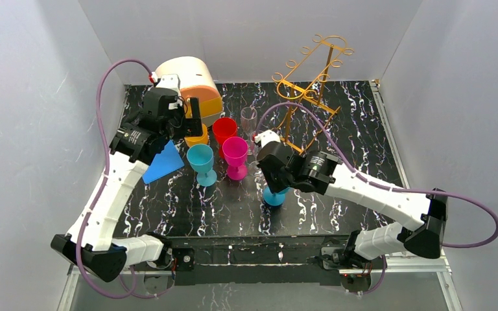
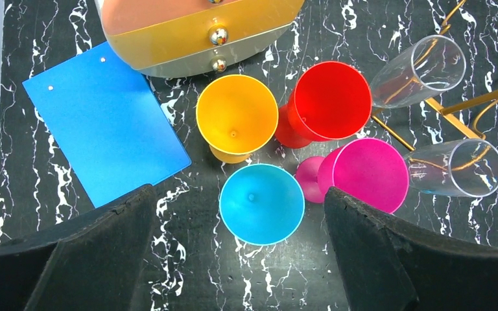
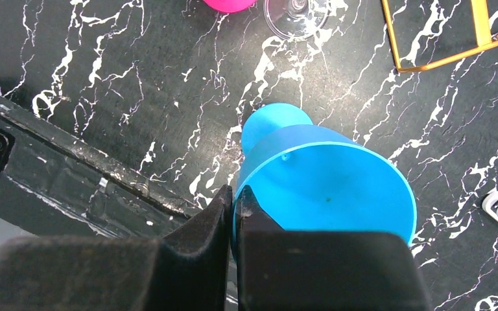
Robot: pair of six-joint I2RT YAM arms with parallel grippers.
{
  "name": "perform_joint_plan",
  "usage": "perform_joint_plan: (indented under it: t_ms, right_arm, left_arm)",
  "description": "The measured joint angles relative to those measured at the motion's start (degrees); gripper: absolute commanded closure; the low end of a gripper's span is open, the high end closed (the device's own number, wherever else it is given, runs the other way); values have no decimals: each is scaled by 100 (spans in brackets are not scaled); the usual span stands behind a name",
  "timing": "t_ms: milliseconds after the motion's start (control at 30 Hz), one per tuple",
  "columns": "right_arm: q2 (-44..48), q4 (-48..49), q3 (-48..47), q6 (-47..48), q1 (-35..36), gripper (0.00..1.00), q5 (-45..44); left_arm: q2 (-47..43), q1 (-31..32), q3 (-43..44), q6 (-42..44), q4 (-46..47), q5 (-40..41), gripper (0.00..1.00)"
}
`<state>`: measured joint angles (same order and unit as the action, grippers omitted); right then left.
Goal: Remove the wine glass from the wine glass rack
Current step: Place the wine glass at the center of the board.
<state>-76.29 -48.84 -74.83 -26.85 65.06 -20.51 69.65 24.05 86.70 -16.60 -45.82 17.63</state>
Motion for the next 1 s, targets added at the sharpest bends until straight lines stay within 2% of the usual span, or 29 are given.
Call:
perform_joint_plan:
  t_ms: [1000]
  right_arm:
    - [-970, -116, -688, 577, 33, 99, -166]
  left_arm:
    - [-181, 0, -286, 170, -133, 136, 2]
